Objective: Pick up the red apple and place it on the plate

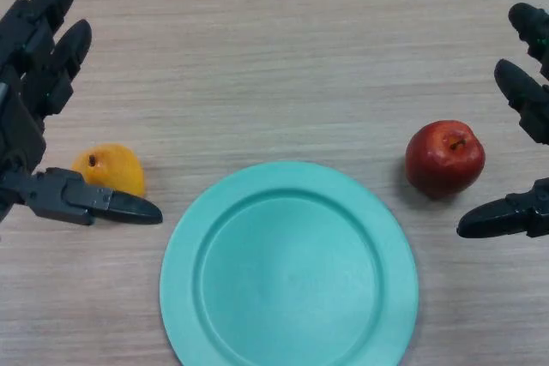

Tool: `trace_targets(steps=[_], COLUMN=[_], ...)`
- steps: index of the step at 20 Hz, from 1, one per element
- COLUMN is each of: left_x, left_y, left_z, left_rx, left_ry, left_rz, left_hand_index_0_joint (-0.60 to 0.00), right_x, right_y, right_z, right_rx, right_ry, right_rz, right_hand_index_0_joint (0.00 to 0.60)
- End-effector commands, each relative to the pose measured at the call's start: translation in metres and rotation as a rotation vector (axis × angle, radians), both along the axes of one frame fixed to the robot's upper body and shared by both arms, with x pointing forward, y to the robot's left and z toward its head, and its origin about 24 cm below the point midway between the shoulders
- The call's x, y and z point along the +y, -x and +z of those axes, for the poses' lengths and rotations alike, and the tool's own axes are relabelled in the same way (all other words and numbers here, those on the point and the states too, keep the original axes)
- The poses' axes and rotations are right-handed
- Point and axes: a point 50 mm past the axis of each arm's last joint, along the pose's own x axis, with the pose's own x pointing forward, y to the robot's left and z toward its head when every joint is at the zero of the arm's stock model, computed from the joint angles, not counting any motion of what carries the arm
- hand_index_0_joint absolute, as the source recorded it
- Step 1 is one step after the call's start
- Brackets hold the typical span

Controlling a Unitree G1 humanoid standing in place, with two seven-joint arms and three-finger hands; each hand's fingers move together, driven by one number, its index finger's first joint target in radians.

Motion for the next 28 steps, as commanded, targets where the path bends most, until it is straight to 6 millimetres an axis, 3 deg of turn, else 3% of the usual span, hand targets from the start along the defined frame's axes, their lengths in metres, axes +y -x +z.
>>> trace_targets(steps=[1,6,10,16,19,22,25,27,28], left_x=[0.003,0.008,0.018,0.021,0.021,0.021,0.022,0.025,0.025], left_y=[0.015,0.019,0.019,0.013,0.014,0.012,0.012,0.011,0.010], left_z=[0.037,0.040,0.039,0.034,0.037,0.039,0.040,0.040,0.040], left_rx=[-0.240,-0.308,-0.298,-0.227,-0.249,-0.267,-0.274,-0.269,-0.265], left_ry=[-0.078,-0.088,-0.083,-0.106,-0.110,-0.100,-0.097,-0.103,-0.106], left_rz=[0.028,0.067,0.076,0.050,0.046,0.050,0.054,0.061,0.062], left_hand_index_0_joint=[0.000,0.000,0.000,0.000,0.000,0.000,0.000,0.000,0.000], right_x=[-0.007,-0.003,-0.005,-0.010,-0.012,-0.014,-0.018,-0.017,-0.017], right_y=[0.011,0.014,0.002,-0.044,-0.070,-0.083,-0.092,-0.100,-0.100], right_z=[0.032,0.033,0.028,0.004,-0.020,-0.037,-0.044,-0.049,-0.049], right_rx=[-0.206,-0.220,-0.230,-0.279,-0.288,-0.281,-0.263,-0.251,-0.249], right_ry=[0.048,0.077,0.083,0.154,0.279,0.326,0.338,0.332,0.332], right_rz=[-0.011,0.001,0.005,-0.036,-0.057,-0.090,-0.140,-0.179,-0.174], right_hand_index_0_joint=[0.000,0.000,0.000,0.000,0.000,0.000,0.402,0.600,0.600])
